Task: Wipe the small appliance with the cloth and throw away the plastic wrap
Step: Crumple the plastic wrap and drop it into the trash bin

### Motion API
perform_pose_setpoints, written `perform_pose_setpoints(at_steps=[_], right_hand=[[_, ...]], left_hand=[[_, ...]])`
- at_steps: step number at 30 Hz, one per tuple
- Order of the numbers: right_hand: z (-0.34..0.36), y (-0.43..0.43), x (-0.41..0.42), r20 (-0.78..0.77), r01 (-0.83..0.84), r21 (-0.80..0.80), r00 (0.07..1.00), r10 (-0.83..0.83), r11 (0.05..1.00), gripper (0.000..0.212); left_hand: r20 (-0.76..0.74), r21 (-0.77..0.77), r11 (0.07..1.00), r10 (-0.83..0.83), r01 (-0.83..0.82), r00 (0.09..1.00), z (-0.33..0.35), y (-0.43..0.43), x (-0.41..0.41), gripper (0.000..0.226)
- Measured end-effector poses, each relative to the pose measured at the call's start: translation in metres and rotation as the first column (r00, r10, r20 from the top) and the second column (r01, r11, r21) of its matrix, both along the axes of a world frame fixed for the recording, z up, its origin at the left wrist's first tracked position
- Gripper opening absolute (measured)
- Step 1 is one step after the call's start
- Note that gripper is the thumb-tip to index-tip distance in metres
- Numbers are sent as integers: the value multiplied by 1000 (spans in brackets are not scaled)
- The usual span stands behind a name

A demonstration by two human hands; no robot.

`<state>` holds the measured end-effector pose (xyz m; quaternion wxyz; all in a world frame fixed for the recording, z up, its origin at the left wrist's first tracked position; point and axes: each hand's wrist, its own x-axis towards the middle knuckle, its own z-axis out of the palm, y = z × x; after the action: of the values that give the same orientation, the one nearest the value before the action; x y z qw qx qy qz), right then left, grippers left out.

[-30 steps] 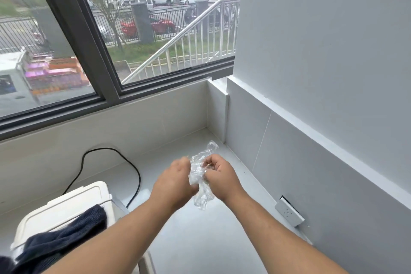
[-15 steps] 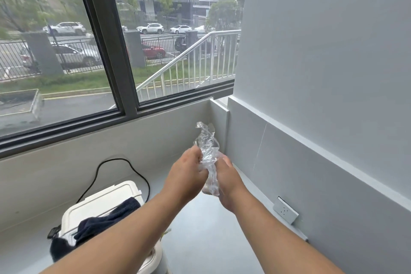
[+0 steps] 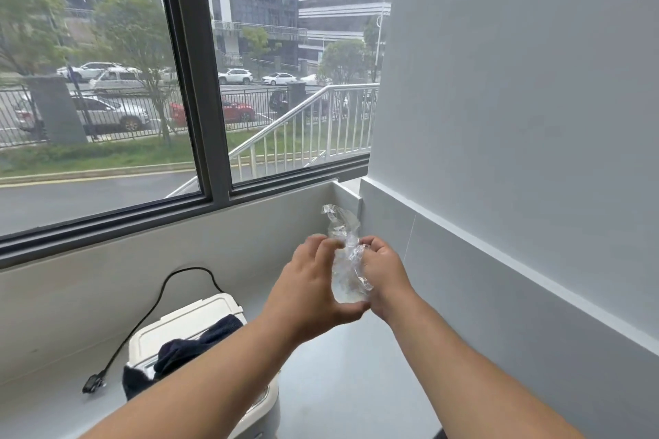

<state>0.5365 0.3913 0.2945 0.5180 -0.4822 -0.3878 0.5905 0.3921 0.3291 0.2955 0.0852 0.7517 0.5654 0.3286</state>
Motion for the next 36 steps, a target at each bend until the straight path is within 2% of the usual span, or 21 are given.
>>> perform_pose_setpoints(at_steps=[2, 4, 6, 8, 10, 13, 16, 19, 24, 28, 31, 34, 36], right_hand=[[8, -8, -5, 40, -24, 10, 999, 23, 1000, 28], [14, -17, -12, 43, -85, 36, 996, 84, 996, 32], [19, -29, -20, 34, -171, 76, 985, 169, 982, 39], [25, -41, -26, 27, -210, 100, 978, 208, 973, 36], [30, -51, -28, 9, -193, 126, 981, 193, 973, 28], [36, -61, -26, 114, -130, 137, 987, 115, 982, 22], [41, -75, -28, -9, -118, 98, 993, 119, 988, 47], [41, -86, -29, -91, -180, 80, 978, 187, 980, 66], [38, -102, -22, -115, -399, 67, 907, 404, 915, 59], [40, -110, -12, -238, -393, 70, 886, 398, 917, 65], [41, -114, -1, -262, -318, 83, 907, 328, 945, 48], [43, -118, 12, -271, -259, 101, 922, 277, 961, 33], [41, -119, 22, -287, -218, 109, 927, 241, 970, 31]], left_hand=[[6, 32, 999, -43, 42, 999, 8, -8, -1, 112], [-60, 41, 996, -77, 80, 995, 15, -13, -1, 123], [-82, 9, 996, -89, 90, 993, 22, -17, -3, 132], [-84, -11, 995, -103, 103, 991, 26, -20, -5, 133], [-92, 13, 992, -121, 122, 988, 28, -25, -9, 125], [-91, 74, 989, -120, 127, 989, 29, -29, -15, 103], [-84, 117, 990, -70, 79, 994, 30, -33, -21, 81], [-21, 126, 991, -43, 45, 999, 32, -34, -26, 63], [89, 61, 996, -69, 64, 994, 40, -37, -17, 34], [216, 37, 990, -143, 138, 966, 39, -40, 2, 19], [273, 14, 977, -210, 214, 939, 35, -38, 17, 14], [231, -5, 967, -247, 255, 941, 28, -33, 31, 27], [191, 12, 962, -271, 274, 943, 23, -31, 42, 34]])
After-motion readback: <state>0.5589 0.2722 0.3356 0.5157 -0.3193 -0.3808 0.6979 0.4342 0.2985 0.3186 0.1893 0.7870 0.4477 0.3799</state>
